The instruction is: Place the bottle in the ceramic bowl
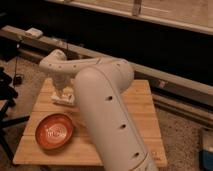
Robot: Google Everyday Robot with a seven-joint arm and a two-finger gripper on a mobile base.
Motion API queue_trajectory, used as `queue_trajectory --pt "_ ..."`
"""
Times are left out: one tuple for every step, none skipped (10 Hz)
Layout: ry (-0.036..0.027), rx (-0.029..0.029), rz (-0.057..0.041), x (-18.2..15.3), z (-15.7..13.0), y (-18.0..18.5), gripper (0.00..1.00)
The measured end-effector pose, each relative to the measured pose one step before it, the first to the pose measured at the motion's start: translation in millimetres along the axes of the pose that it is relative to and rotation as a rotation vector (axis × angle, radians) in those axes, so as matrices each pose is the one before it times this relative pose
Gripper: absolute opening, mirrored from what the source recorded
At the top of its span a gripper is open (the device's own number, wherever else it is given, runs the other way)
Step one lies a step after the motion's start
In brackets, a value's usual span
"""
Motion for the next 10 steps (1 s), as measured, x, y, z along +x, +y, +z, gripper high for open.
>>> queue_trajectory --pt "0.01597 -0.00071 -0.00988 -2.89 7.80 0.67 0.65" --pt "0.00697 0.00202 -0.00797 -3.12 3.73 0.36 0.65" --pt "0.01167 -0.00232 -0.00820 -2.74 5.21 0.66 0.65" --pt "0.00879 -0.00185 -0.00537 -1.81 4.43 -0.40 0.65" --pt "0.00709 -0.00428 -0.00604 -2.50 5.18 -1.33 0.65" --pt "0.00046 -0.00390 -0.00468 -1.86 2.66 -0.56 0.65" --pt "0.00262 -0.00514 -0.00241 -0.73 2.68 -0.49 0.65" --pt "0.00504 -0.00474 -0.00355 -0.16 2.89 -0.09 0.65" --pt "0.00776 -0.00626 -0.00439 0.27 2.55 1.20 0.65" --pt "0.00140 -0.00726 -0.00555 -1.27 3.16 2.19 0.65"
